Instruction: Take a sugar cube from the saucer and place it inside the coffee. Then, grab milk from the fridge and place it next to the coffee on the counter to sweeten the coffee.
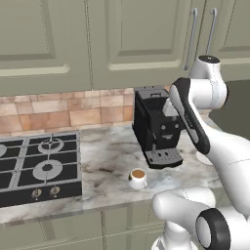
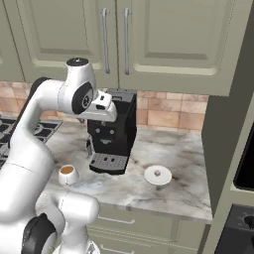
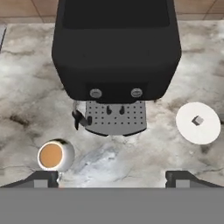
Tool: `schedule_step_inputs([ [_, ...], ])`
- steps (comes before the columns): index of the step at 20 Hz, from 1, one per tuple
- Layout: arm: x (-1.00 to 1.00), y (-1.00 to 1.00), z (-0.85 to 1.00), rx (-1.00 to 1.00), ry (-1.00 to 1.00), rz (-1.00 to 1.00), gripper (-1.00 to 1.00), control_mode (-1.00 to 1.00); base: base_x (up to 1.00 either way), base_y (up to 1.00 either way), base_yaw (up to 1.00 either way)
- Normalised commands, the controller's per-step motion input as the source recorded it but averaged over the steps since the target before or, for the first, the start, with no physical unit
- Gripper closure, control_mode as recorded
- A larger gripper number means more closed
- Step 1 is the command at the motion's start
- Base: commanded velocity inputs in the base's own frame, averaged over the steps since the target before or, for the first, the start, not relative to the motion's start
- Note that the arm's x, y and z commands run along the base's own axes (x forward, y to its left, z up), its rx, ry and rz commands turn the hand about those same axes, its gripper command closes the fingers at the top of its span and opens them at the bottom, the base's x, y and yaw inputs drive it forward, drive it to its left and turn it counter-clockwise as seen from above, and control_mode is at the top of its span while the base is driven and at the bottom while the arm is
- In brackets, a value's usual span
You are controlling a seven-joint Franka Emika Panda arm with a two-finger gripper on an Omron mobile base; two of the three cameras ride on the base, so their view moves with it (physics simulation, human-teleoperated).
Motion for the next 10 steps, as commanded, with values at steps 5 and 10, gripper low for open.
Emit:
schedule_step_inputs([
  [5,-0.63,-0.86,-0.4,0.0,0.0,-0.03,-1.0,-1.0,0.0,0.0,0.0],
  [10,-0.54,-1.0,-0.57,0.0,0.0,0.0,-1.0,-1.0,0.0,0.0,0.0],
])
